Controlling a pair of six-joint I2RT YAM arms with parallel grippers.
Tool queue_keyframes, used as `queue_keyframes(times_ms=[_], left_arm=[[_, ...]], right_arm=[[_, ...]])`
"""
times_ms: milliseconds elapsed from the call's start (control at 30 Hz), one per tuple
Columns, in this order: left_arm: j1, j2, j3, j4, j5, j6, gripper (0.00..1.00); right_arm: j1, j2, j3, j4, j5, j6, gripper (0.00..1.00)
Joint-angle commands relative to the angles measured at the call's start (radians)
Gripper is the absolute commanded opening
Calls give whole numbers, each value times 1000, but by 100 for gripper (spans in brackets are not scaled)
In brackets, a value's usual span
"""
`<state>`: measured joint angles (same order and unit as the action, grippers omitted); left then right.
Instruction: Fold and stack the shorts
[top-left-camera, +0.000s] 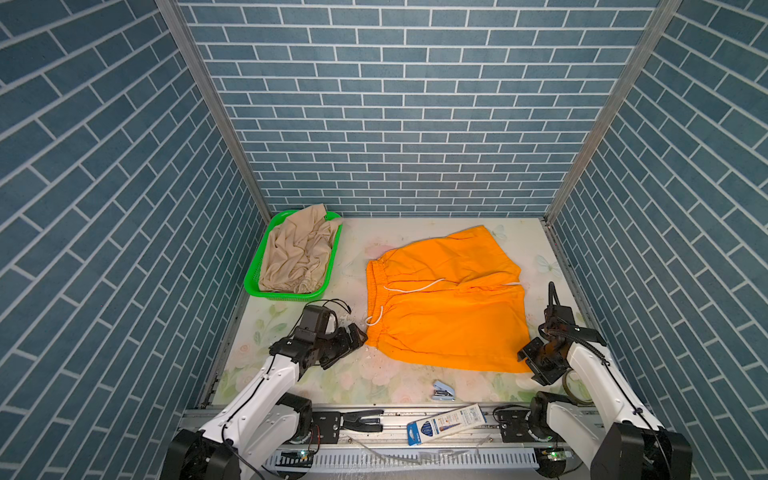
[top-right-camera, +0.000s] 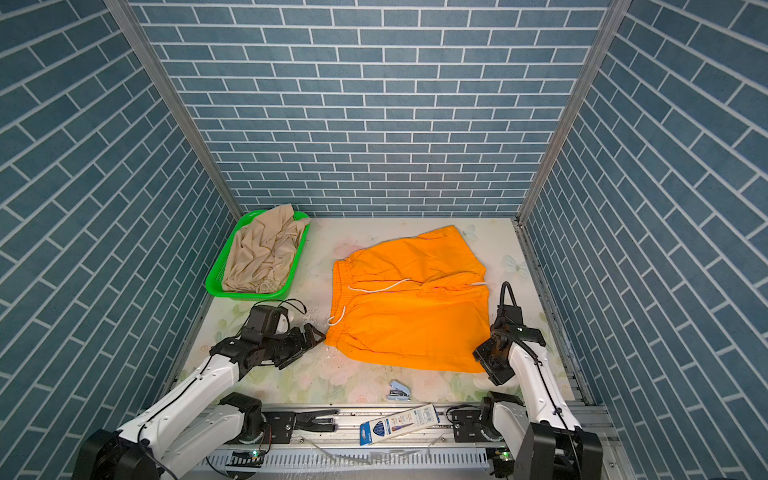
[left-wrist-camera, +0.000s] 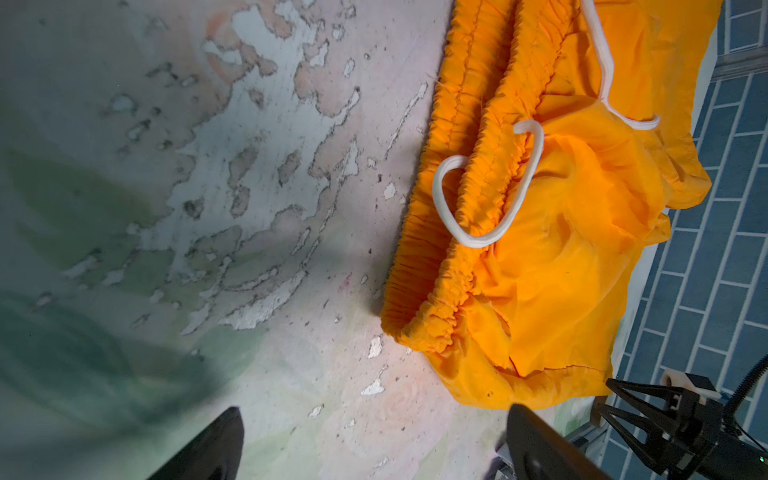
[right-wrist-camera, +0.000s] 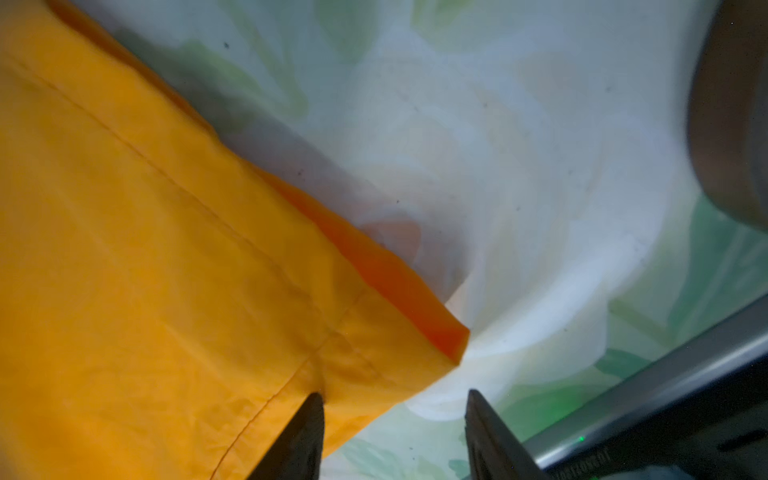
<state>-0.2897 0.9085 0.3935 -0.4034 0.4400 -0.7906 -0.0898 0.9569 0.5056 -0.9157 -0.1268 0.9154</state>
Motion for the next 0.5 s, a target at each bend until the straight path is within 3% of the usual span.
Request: queue_keyframes(times_ms=[0, 233, 300, 433, 467], left_arm=[[-6, -10, -16, 46, 14, -17, 100], [-63, -11, -28, 75, -18, -33, 99], [-87, -4, -33, 98, -35, -35, 97], [-165, 18, -36, 129, -115, -38, 93], [-176, 26, -41, 149, -121, -45, 92]], right_arm=[[5, 2, -57, 85, 22, 106, 54], [5, 5, -101, 181, 33, 70, 41], [4, 3, -102, 202, 58, 49, 31], [5, 3, -114, 270, 44, 21, 2], [5, 0, -117, 282, 44, 20, 0]])
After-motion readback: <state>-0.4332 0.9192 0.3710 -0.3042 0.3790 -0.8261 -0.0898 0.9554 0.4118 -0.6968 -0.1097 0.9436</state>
